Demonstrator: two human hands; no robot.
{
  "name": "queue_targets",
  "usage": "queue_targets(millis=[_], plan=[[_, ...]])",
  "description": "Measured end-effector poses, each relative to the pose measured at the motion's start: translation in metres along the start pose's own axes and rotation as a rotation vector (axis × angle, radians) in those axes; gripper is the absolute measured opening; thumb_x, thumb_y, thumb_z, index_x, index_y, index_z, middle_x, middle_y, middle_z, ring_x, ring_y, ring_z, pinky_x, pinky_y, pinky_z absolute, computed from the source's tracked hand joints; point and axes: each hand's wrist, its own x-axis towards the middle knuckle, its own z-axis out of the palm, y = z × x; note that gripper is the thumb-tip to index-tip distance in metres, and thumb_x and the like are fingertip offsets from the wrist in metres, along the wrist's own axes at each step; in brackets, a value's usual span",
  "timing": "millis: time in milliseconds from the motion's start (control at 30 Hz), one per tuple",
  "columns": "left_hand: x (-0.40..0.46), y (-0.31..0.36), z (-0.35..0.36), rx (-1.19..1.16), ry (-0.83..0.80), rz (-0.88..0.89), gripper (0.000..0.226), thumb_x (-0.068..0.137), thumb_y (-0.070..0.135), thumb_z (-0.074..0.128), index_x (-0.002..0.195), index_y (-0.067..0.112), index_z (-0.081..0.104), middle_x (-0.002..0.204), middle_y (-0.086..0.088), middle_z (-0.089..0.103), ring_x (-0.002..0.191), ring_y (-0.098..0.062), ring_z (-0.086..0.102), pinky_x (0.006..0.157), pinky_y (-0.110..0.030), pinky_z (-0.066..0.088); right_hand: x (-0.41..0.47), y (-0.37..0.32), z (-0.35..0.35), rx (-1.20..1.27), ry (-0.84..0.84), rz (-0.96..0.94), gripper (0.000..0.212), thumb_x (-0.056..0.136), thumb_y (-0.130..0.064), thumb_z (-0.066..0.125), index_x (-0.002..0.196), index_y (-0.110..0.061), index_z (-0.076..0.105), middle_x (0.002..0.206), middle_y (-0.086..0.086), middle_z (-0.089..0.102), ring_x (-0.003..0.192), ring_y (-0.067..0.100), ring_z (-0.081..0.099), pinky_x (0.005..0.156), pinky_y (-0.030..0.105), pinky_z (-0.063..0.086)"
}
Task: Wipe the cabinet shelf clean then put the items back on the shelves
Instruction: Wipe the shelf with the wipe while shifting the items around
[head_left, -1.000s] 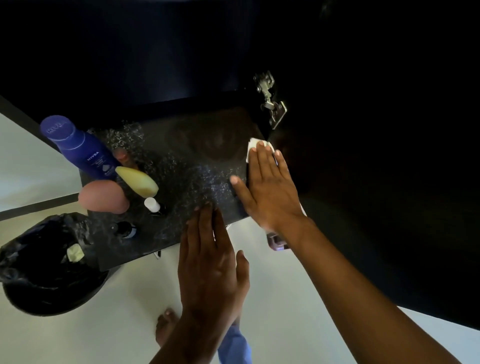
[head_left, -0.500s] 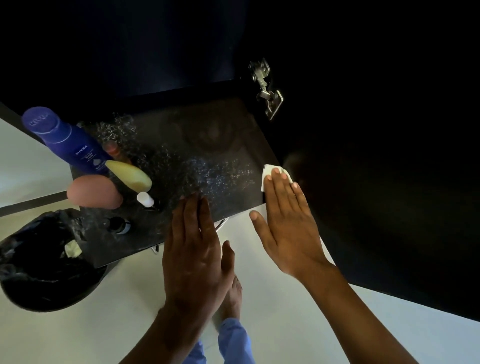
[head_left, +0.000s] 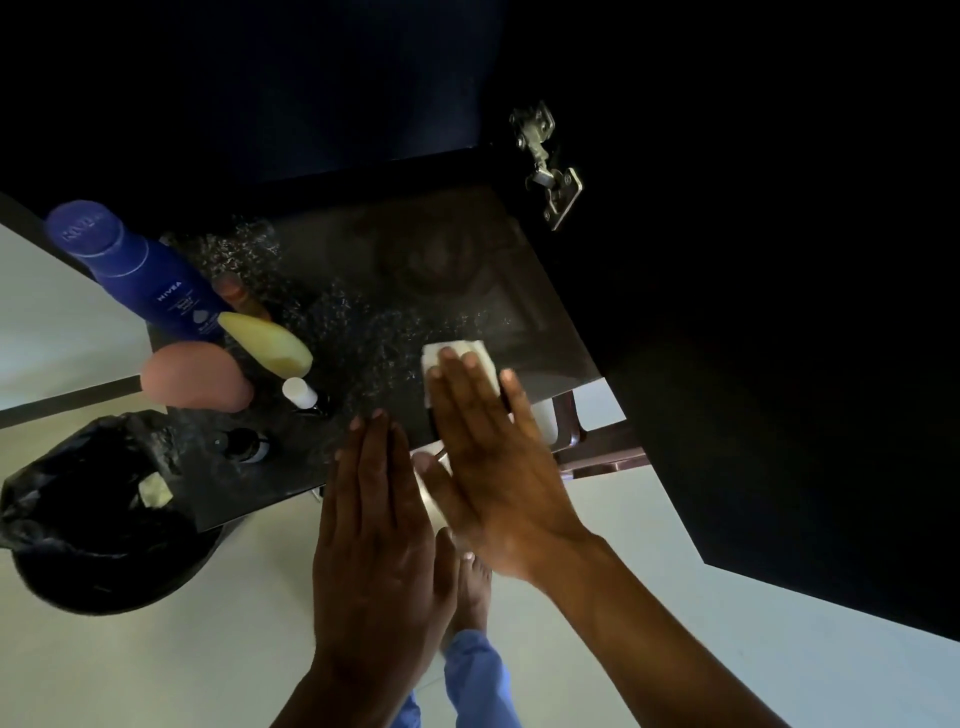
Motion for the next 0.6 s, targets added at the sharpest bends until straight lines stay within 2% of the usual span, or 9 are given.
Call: queue_targets(millis=[100,200,300,400,500,600], plan=[[-0.003,-0.006,0.002,0.004,-0.001,-0.001,0.111,0.071,0.029,0.087,0.158,-0.006,0.028,0.168,-0.022,0.026,0.155,-0.039,0.027,0.122,-0.052,0.035,-0.014,-0.001,-0.002,0.003,-0.070,-0.068,0.071,0.110,-0.057,0.014,0.166,-0.018,-0.008,0.174,-0.001,-0.017,0.158,0.011,-0.025,0.130,0.042,-0.015],[-0.003,-0.010,0.001,0.005,-0.021,0.008,0.116,0.068,0.031,0.087,0.160,-0.004,0.025,0.170,-0.020,0.023,0.156,-0.038,0.026,0.123,-0.051,0.033,-0.023,0.019,-0.002,-0.009,-0.028,0.070,0.073,0.106,-0.064,0.005,0.166,-0.024,-0.011,0.174,-0.002,-0.016,0.155,0.007,-0.029,0.130,0.044,-0.007],[-0.001,-0.009,-0.001,0.000,-0.033,-0.006,0.117,0.064,0.030,0.088,0.159,-0.005,0.028,0.168,-0.022,0.028,0.153,-0.041,0.031,0.120,-0.053,0.037,-0.010,0.044,-0.007,-0.100,0.004,0.222,0.078,0.102,-0.067,-0.008,0.166,-0.022,-0.008,0.174,-0.001,-0.012,0.161,0.017,-0.014,0.132,0.047,0.000],[0.000,-0.007,0.000,-0.009,-0.040,-0.024,0.117,0.064,0.029,0.087,0.159,-0.006,0.028,0.167,-0.022,0.028,0.153,-0.041,0.032,0.121,-0.052,0.037,0.024,0.053,-0.013,-0.086,0.079,0.265,0.083,0.102,-0.066,-0.009,0.167,-0.015,-0.001,0.175,0.006,-0.003,0.162,0.021,-0.009,0.131,0.043,-0.008],[0.001,-0.007,0.001,-0.029,-0.049,-0.034,0.116,0.064,0.026,0.087,0.158,-0.006,0.028,0.167,-0.022,0.028,0.153,-0.040,0.033,0.122,-0.050,0.035,0.054,0.037,-0.016,-0.053,0.053,0.205,0.080,0.105,-0.063,0.000,0.166,-0.011,-0.003,0.175,0.008,-0.007,0.161,0.022,-0.014,0.130,0.041,-0.013],[0.001,-0.011,0.001,-0.045,-0.037,-0.018,0.112,0.066,0.026,0.083,0.158,-0.005,0.028,0.167,-0.021,0.029,0.153,-0.039,0.033,0.123,-0.048,0.033,0.052,0.008,-0.014,-0.072,0.014,0.041,0.074,0.109,-0.056,0.011,0.166,-0.010,0.001,0.176,0.008,-0.005,0.162,0.021,-0.012,0.131,0.046,-0.005]])
